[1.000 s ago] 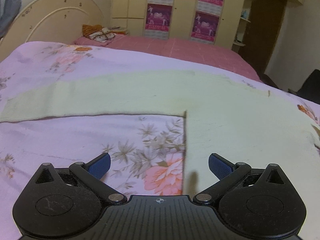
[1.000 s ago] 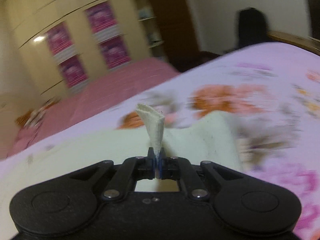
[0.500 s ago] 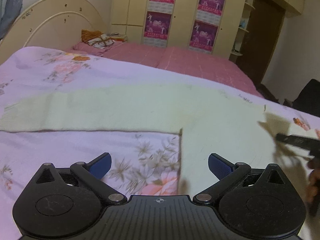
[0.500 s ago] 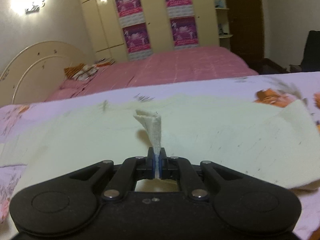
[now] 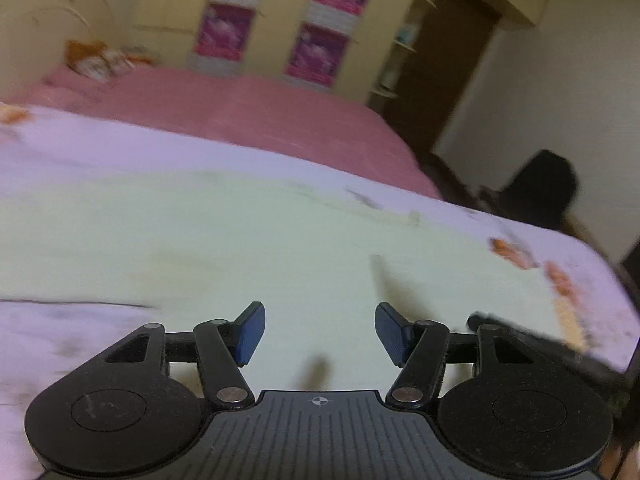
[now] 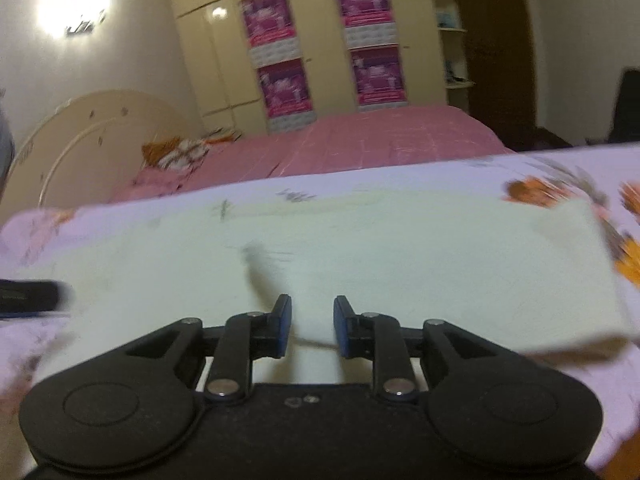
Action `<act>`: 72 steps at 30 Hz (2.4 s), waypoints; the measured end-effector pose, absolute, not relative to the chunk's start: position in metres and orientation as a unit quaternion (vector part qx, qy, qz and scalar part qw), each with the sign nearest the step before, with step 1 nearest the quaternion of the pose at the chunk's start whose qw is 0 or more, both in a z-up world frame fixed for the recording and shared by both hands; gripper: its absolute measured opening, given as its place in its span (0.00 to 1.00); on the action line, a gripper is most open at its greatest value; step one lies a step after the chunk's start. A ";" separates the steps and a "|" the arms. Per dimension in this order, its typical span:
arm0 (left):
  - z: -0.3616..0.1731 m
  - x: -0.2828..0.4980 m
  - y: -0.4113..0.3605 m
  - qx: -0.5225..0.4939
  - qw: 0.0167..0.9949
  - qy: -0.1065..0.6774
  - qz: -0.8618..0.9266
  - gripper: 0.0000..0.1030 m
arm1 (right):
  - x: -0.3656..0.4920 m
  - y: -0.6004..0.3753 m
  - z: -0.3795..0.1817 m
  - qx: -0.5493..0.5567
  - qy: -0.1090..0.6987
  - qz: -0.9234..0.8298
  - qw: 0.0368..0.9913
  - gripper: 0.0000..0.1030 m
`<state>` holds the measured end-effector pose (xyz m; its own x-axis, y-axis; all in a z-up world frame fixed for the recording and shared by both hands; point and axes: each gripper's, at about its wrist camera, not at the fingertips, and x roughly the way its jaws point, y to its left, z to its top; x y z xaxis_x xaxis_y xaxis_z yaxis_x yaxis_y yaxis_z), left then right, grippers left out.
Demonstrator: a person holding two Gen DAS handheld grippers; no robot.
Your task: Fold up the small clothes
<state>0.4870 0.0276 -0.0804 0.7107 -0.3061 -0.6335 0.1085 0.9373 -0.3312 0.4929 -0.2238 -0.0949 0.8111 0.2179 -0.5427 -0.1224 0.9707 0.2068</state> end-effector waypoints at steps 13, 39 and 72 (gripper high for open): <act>-0.137 0.567 -0.047 -0.216 0.859 0.427 -0.181 0.04 | 0.453 -0.313 -0.095 0.174 0.294 0.023 0.940 0.28; -0.088 0.577 0.061 -0.225 0.909 0.334 -0.112 0.03 | 0.487 -0.301 -0.116 0.075 0.316 -0.018 0.946 0.46; -0.153 0.563 0.091 -0.238 0.895 0.372 -0.066 0.03 | 0.495 -0.345 -0.102 0.198 0.276 0.012 0.941 0.23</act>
